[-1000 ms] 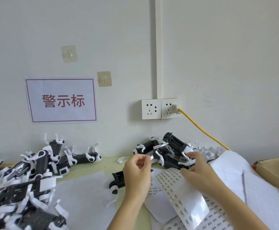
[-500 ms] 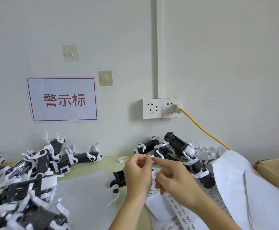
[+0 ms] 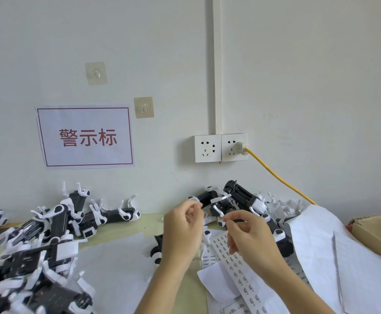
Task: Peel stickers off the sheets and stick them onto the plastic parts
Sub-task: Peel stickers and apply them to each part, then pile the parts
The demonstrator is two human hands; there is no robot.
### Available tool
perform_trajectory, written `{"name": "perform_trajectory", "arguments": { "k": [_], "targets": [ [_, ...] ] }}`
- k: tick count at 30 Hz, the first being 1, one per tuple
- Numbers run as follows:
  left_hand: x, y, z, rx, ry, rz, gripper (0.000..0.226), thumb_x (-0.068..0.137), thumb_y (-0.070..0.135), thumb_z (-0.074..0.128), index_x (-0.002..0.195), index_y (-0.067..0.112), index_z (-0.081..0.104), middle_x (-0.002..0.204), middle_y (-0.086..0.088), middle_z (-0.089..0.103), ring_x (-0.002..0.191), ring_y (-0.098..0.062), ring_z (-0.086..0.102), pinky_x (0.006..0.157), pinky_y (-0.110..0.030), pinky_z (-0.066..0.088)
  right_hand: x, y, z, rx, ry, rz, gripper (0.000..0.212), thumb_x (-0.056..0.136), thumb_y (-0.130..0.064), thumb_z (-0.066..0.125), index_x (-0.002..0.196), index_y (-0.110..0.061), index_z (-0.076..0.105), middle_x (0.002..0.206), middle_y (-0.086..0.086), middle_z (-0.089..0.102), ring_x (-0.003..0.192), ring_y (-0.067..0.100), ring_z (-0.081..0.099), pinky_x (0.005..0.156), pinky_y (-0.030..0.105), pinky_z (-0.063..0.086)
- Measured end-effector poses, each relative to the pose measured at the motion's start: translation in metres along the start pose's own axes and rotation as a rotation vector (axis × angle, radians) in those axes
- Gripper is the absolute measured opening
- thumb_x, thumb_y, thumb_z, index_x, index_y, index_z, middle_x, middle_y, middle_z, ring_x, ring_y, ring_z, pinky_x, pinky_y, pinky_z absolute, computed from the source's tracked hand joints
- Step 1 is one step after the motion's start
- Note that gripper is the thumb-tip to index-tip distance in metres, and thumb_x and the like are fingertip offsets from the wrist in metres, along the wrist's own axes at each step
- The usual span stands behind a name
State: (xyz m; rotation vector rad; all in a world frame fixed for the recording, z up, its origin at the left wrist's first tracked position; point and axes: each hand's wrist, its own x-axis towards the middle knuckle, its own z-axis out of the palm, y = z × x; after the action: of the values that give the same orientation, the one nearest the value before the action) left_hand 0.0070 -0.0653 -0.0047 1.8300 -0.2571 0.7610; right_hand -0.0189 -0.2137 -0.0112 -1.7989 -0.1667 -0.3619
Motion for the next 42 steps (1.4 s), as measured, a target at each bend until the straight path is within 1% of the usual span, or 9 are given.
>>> {"name": "perform_trajectory", "arguments": {
  "k": [6,10,13,16,19,22,26,33,42],
  "targets": [
    [0.015,-0.018,-0.031,0.706,-0.353,-0.234,0.038,0.082,0.029,0.052,0.120,0.034,0.051,0.104,0.015,0.052,0.115,-0.015,0.049,0.105,-0.037,0.027,0.001,0.002,-0.004,0.012,-0.075,0.076,0.006,0.096,-0.012,0.055,0.099,-0.012,0.060,0.060,0.003,0.061,0.052,0.014,0.057,0.052,0.024,0.045],
    [0.010,-0.021,-0.034,0.936,-0.653,-0.272,0.056,0.076,0.024,0.053,0.128,0.034,0.033,0.116,0.008,0.056,0.107,-0.020,0.045,0.095,-0.036,0.028,0.000,0.004,-0.002,-0.045,-0.150,0.099,0.006,0.096,-0.015,0.058,0.101,-0.013,0.058,0.061,0.002,0.061,0.053,0.014,0.060,0.056,0.026,0.046],
    [0.006,-0.023,-0.034,1.010,-0.561,-0.177,0.052,0.078,0.005,0.047,0.123,0.027,0.034,0.102,0.006,0.057,0.095,-0.023,0.047,0.085,-0.033,0.034,0.000,0.006,-0.001,-0.110,-0.188,0.091,0.005,0.097,-0.020,0.058,0.100,-0.016,0.059,0.060,0.000,0.061,0.053,0.010,0.061,0.057,0.027,0.047],
    [0.006,-0.023,-0.034,0.881,-0.410,-0.160,0.035,0.084,0.014,0.058,0.109,0.027,0.036,0.087,0.008,0.050,0.086,-0.024,0.055,0.068,-0.032,0.038,0.000,0.006,-0.001,-0.110,-0.196,0.075,0.007,0.098,-0.022,0.058,0.099,-0.016,0.059,0.060,0.001,0.061,0.053,0.011,0.062,0.060,0.032,0.047],
    [0.007,-0.018,-0.032,0.688,-0.325,-0.232,0.036,0.084,0.036,0.067,0.105,0.029,0.038,0.094,0.006,0.056,0.084,-0.023,0.066,0.072,-0.036,0.051,-0.001,0.004,-0.001,-0.086,-0.183,0.040,0.009,0.099,-0.024,0.058,0.100,-0.015,0.058,0.060,0.002,0.063,0.054,0.012,0.063,0.058,0.032,0.047],
    [0.006,-0.009,-0.025,0.275,-0.273,-0.323,0.035,0.080,0.035,0.074,0.100,0.031,0.046,0.089,0.001,0.067,0.066,-0.020,0.070,0.067,-0.037,0.058,0.000,0.002,-0.003,-0.043,-0.167,0.010,0.012,0.099,-0.024,0.059,0.099,-0.012,0.060,0.060,0.003,0.064,0.053,0.014,0.062,0.058,0.030,0.047],
    [-0.002,-0.002,-0.011,-0.107,-0.308,-0.424,0.034,0.079,0.033,0.079,0.097,0.041,0.051,0.079,-0.007,0.070,0.049,-0.011,0.057,0.040,-0.020,0.040,0.002,0.002,-0.006,-0.025,-0.161,-0.040,0.012,0.099,-0.022,0.059,0.093,-0.013,0.062,0.056,0.004,0.062,0.052,0.018,0.059,0.056,0.035,0.043],
    [-0.012,-0.001,0.000,-0.329,-0.456,-0.406,0.050,0.082,0.006,0.077,0.104,0.048,0.061,0.076,0.000,0.073,0.063,-0.024,0.068,0.058,-0.026,0.053,0.007,0.010,-0.008,-0.119,-0.098,-0.093,0.013,0.100,-0.016,0.057,0.087,-0.016,0.062,0.054,0.007,0.054,0.051,0.021,0.050,0.054,0.034,0.043],
    [-0.012,-0.001,-0.002,-0.371,-0.455,-0.423,0.053,0.071,0.010,0.077,0.105,0.049,0.064,0.085,-0.003,0.074,0.067,-0.026,0.070,0.059,-0.027,0.053,0.009,0.013,-0.007,-0.204,-0.079,-0.145,0.018,0.097,-0.014,0.060,0.080,-0.018,0.064,0.057,0.010,0.053,0.052,0.019,0.042,0.054,0.037,0.042]
  ]
}}
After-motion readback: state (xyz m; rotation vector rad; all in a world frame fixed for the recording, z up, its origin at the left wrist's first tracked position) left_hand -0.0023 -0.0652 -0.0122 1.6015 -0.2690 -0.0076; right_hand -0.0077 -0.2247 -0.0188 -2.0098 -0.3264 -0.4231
